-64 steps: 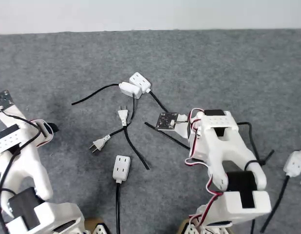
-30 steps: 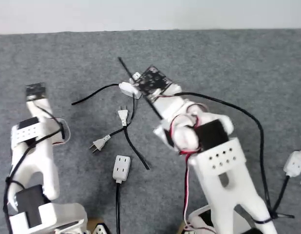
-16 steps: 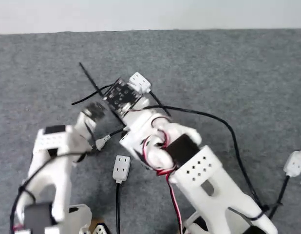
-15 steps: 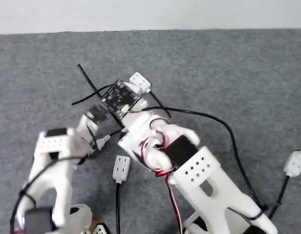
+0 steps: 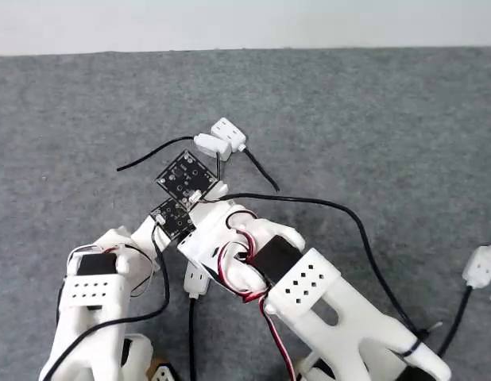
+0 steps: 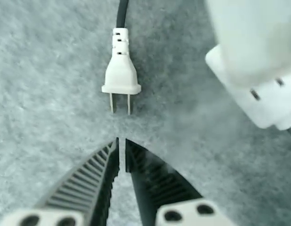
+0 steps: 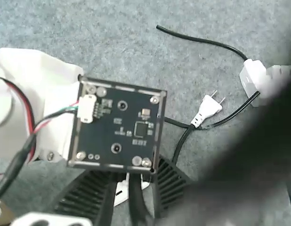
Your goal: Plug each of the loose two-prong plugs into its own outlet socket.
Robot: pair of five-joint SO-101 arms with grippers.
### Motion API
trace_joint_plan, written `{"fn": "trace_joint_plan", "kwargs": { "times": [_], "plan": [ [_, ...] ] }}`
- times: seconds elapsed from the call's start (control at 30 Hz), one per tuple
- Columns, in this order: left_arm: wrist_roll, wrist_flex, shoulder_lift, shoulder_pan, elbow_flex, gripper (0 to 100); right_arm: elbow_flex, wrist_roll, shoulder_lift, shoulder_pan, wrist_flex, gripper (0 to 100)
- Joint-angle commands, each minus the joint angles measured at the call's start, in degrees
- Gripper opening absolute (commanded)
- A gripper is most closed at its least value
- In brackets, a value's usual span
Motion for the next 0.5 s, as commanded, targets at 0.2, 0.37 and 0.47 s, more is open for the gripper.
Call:
{"fn": "trace_joint_plan", "kwargs": {
  "times": [0.2,0.37,0.47],
  "plan": [
    [19.8,-12.6,-1.2,-5.4,-0.4,1,-0.6,-16.1,-0.8,7.6,-0.7,0.9],
    [28.0,-17.2,-1.1,-8.2,-0.3,1,-1.1,-19.3,3.9,10.5,0.0,0.8],
    [26.5,-17.3,-1.5,-8.2,0.6,1,-5.5,-19.3,11.3,16.2,5.3,0.8]
  ]
}}
